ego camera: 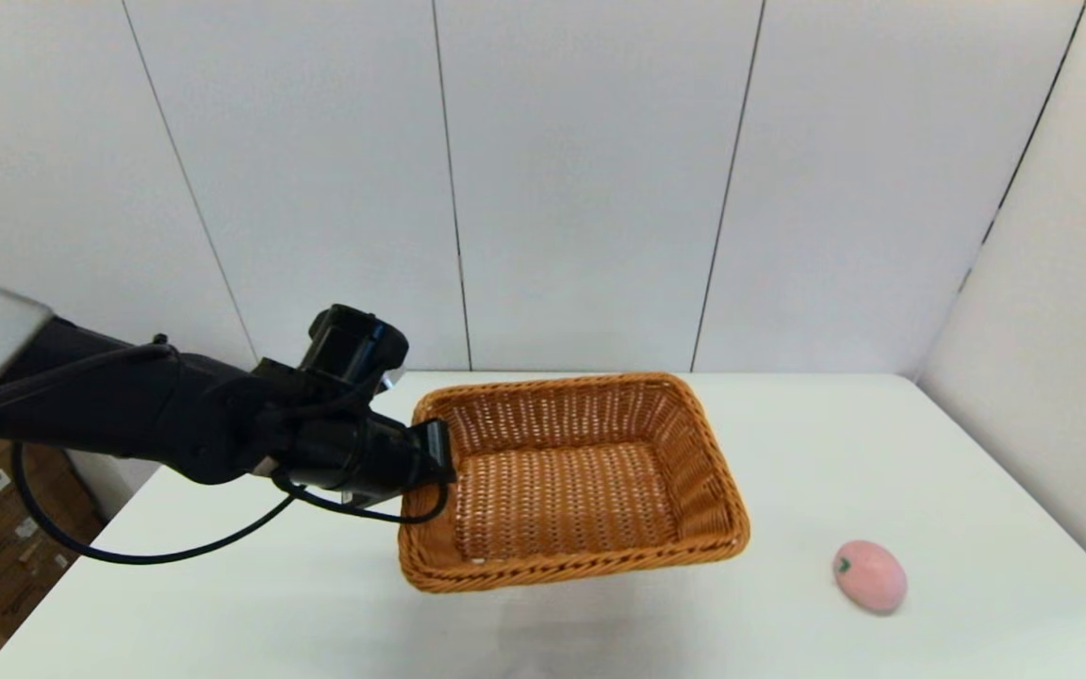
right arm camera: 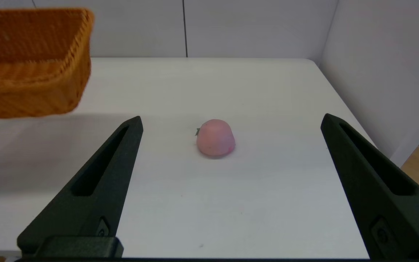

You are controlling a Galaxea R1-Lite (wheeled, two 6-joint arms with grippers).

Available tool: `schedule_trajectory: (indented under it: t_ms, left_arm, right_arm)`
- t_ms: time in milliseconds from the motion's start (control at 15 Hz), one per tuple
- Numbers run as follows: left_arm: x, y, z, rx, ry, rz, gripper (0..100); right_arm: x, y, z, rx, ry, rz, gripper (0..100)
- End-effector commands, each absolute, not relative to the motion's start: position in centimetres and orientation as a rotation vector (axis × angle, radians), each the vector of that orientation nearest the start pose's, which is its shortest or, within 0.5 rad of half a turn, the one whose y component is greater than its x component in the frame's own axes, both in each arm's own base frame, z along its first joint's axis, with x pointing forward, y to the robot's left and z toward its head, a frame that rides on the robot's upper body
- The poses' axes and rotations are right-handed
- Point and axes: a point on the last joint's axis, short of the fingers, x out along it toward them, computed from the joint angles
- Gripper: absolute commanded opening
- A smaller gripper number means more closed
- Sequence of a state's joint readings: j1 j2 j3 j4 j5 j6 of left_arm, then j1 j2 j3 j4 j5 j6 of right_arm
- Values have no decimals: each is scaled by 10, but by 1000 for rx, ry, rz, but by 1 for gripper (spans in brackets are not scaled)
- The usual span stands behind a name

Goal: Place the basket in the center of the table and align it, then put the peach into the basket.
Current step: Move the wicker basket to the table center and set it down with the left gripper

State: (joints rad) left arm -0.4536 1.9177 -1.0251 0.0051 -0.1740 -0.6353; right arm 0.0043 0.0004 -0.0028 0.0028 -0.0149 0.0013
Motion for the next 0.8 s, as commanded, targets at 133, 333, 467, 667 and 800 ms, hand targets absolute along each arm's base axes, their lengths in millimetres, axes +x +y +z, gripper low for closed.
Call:
schedule_trajectory:
  t_ms: [133,333,467,667,800]
  left_arm:
    - [315,-162,79,-416,1132,-277,0]
    - [317,-165,69,-415,1164,-294,0]
    - [317,-172,63,-406,1168,-309,0]
    - [319,-175,59,-413,1163,-314,0]
    - [317,-180,55,-403,1170,-323,0]
  right_arm:
    - [-23,0,76,2,0,-11,100]
    - [-23,0,76,3,-2,-11,100]
    - [-23,0,76,6,-2,-11,100]
    - [-23,0,76,9,0,-12,100]
    - [-23,0,76,9,-2,-12,100]
